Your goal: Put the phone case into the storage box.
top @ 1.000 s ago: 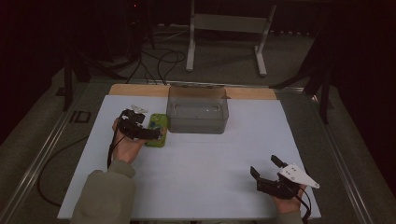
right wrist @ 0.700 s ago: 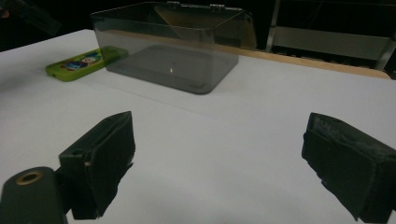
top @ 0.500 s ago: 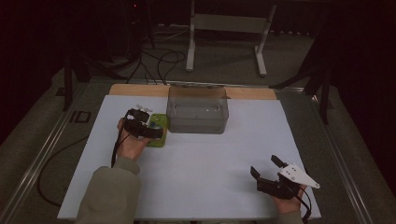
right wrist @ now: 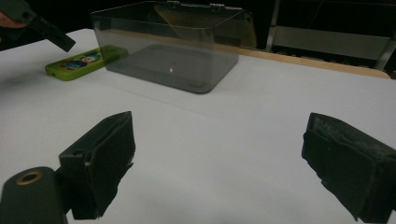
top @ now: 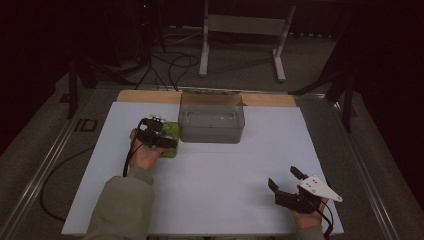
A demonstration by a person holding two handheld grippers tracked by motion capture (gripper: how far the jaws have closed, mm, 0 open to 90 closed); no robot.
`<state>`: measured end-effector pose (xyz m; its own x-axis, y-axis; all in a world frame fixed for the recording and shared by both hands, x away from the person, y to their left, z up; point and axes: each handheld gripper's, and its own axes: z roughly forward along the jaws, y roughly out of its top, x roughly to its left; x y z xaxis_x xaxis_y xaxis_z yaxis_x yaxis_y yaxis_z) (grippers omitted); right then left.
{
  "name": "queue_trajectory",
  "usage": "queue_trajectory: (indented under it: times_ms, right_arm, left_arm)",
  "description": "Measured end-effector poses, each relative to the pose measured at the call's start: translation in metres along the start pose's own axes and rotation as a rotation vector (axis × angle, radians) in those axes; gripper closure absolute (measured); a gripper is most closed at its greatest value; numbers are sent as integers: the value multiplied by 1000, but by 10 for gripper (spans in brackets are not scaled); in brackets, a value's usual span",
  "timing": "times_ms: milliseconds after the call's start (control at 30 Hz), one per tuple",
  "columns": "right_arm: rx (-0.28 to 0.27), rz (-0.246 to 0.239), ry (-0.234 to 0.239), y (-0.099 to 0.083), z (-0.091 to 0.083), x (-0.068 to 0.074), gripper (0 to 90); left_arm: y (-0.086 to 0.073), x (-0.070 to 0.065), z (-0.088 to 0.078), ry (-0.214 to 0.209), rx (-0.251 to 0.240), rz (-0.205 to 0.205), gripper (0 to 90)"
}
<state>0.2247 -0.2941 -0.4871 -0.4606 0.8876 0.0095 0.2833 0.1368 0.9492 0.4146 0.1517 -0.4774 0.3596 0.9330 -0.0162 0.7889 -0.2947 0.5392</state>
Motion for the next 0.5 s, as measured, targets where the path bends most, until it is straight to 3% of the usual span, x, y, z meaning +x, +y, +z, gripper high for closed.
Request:
queue_trajectory:
  times_ms: [500]
  right_arm:
    - [-1, 3, 2, 0, 0, 0, 94]
  left_arm:
    - [2, -5, 17, -4, 34, -42, 0]
